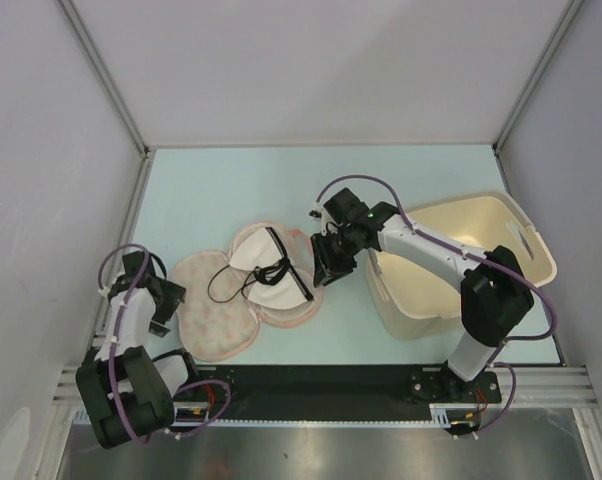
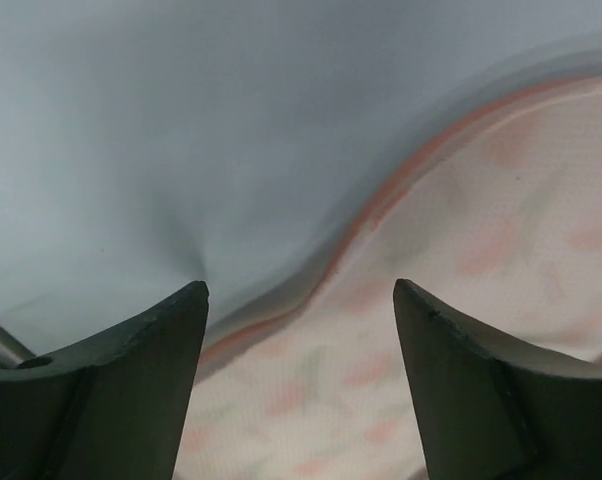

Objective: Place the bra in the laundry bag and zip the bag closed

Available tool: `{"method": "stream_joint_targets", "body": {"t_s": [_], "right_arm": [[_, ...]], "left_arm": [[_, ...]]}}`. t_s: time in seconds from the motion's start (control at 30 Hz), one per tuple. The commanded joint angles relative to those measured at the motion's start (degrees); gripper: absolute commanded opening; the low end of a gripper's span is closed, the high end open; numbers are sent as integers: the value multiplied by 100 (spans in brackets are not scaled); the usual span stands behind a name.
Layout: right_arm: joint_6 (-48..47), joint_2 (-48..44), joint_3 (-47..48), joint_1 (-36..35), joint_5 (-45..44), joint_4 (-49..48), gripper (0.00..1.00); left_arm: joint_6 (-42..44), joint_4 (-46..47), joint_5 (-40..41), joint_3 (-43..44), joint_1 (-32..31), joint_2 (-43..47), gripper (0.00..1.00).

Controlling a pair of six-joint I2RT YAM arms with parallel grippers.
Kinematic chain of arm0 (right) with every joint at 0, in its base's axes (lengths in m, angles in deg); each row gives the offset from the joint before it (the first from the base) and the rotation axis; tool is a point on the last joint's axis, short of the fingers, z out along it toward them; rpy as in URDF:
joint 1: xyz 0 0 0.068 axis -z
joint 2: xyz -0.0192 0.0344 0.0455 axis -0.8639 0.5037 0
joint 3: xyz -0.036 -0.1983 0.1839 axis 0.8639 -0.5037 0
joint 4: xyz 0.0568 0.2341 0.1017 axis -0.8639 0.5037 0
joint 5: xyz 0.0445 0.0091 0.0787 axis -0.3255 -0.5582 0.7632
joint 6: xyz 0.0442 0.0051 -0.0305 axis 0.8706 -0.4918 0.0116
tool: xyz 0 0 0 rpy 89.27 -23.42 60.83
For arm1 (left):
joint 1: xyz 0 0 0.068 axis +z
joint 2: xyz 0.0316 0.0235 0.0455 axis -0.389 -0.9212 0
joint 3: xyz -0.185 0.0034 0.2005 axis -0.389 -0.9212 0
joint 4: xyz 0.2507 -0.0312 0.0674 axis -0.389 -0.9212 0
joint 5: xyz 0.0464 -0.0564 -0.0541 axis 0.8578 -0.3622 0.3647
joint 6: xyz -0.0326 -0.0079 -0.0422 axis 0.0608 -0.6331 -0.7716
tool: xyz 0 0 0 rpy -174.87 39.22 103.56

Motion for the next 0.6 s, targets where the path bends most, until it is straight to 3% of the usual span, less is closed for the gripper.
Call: {"method": "stream_joint_targets", "body": {"t_s": [0.0,0.1,0.17,0.2,0.27,0.3,0.4,0.57], "right_arm": [[-80,-338,-169,199,194,-276,35],[-45,-435,-291,295,238,-391,35],[-10,-461,-327,313,299,-452,35],[8,-488,-336,322,317,-453,35],[8,-505,-327,331,300,-453,35],[17,-532,-345,322,282,-453,35],[17,-497,-362,322,273,-435,35],[34,-374,-336,278,308,-409,35]], "left_arm": [[57,1030,252,-312,82,-142,71],[4,1434,225,-566,82,-265,56],[74,1593,374,-646,82,-397,52],[100,1655,349,-698,82,-476,40],[188,1787,252,-751,82,-556,34],[232,1787,252,-752,82,-521,20],[443,1560,252,-533,65,-135,0],[479,567,489,371,-102,375,0]]}}
